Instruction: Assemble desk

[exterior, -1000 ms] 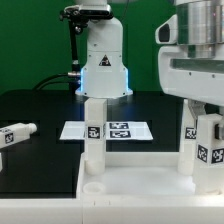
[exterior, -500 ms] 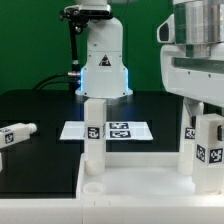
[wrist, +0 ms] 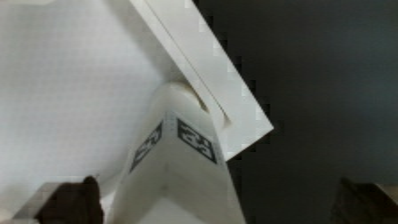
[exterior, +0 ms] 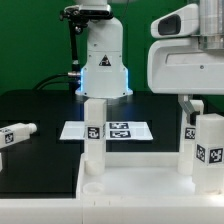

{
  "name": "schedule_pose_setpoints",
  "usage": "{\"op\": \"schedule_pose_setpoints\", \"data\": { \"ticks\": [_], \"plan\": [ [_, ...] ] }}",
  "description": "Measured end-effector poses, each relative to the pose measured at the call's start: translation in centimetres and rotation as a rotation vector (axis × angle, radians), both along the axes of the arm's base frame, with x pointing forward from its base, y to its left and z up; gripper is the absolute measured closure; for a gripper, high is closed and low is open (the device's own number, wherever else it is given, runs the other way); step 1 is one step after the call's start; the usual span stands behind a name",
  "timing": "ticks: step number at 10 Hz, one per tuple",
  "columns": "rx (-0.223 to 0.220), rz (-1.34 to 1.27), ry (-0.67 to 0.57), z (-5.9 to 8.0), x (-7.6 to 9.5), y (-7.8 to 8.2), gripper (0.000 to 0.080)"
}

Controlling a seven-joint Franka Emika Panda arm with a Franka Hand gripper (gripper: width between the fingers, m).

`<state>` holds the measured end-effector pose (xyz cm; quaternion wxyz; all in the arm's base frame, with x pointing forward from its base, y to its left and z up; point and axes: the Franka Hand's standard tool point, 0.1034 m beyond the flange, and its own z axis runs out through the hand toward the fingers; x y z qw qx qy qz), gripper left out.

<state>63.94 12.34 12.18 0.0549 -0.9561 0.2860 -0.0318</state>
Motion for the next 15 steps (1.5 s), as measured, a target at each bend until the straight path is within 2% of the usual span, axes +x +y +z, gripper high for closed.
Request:
{"op": "schedule_pose_setpoints", "data": {
  "ticks": [1,2,4,6,8,9,10,13,14,15],
  "plan": [
    [-0.020,0.110,-0.009,0.0,0.0,-0.1,0.0151],
    [-0.067,0.320,-0.023,0.0,0.0,-0.1,0.0151],
    [-0.102,0.654,-0.035,-0.3,0.1,-1.1,0.0150],
    [-0.118,0.708,-0.033,-0.5,0.1,-1.3,0.0150],
    [-0.114,0.653,-0.029,-0.5,0.1,-1.4,0.0415],
    [-0.108,0.591,-0.026,-0.5,0.1,-1.4,0.0415],
    [-0.096,0.466,-0.018,-0.5,0.1,-1.4,0.0515],
    [-0.080,0.087,0.000,-0.5,0.0,-1.3,0.0515],
    [-0.068,-0.067,0.010,-0.5,0.0,-1.3,0.0515],
    [-0.038,-0.328,0.020,-0.7,0.0,-1.4,0.0515]
  ]
}}
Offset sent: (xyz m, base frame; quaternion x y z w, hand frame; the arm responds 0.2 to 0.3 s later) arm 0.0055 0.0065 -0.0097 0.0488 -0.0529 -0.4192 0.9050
